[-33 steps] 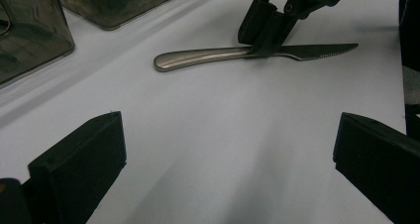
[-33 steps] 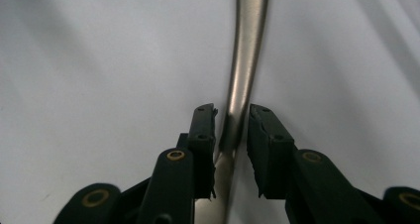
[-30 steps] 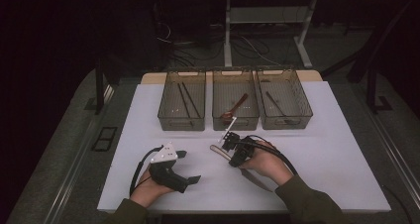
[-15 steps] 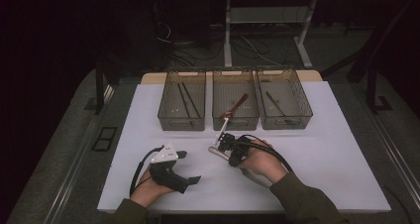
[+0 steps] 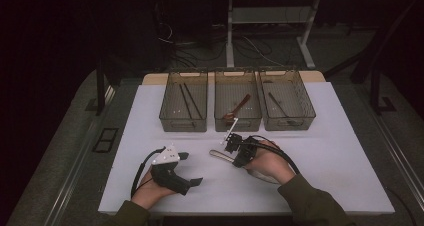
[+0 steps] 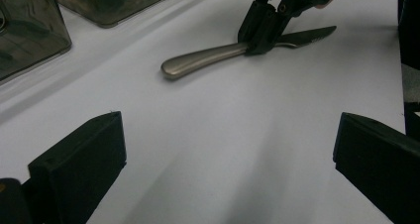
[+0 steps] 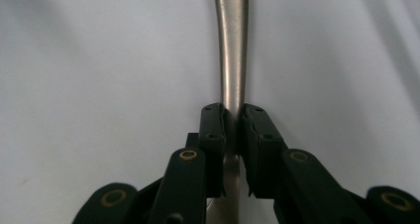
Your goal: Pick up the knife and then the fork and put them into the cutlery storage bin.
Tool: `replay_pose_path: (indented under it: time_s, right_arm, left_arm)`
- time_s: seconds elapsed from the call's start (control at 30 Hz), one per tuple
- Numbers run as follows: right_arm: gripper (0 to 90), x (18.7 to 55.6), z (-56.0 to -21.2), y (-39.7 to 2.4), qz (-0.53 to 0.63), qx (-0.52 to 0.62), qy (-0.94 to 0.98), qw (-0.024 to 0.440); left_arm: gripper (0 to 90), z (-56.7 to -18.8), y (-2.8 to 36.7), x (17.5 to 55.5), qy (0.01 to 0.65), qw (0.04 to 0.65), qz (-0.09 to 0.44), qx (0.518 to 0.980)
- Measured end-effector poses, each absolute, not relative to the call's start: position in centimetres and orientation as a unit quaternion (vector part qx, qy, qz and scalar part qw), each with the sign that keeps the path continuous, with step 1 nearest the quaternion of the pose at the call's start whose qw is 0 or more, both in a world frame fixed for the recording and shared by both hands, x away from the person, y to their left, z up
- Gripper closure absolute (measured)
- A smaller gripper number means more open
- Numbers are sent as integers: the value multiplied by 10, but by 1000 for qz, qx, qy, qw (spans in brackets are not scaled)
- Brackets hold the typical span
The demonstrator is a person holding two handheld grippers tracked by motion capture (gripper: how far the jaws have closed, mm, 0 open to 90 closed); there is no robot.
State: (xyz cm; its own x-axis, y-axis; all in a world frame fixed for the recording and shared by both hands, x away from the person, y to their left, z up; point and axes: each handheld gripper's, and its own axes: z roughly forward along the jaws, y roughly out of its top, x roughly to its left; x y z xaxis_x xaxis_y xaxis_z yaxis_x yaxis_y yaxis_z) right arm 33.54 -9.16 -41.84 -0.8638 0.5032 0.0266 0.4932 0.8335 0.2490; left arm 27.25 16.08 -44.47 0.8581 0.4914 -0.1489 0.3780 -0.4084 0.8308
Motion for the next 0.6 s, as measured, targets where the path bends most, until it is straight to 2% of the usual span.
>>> replay_pose_path:
  time_s: [0.6]
  right_arm:
    - [786,345,-390,-141,233,305,923,30]
  left_arm:
    - [0,-444,162,272,258,481,60,836]
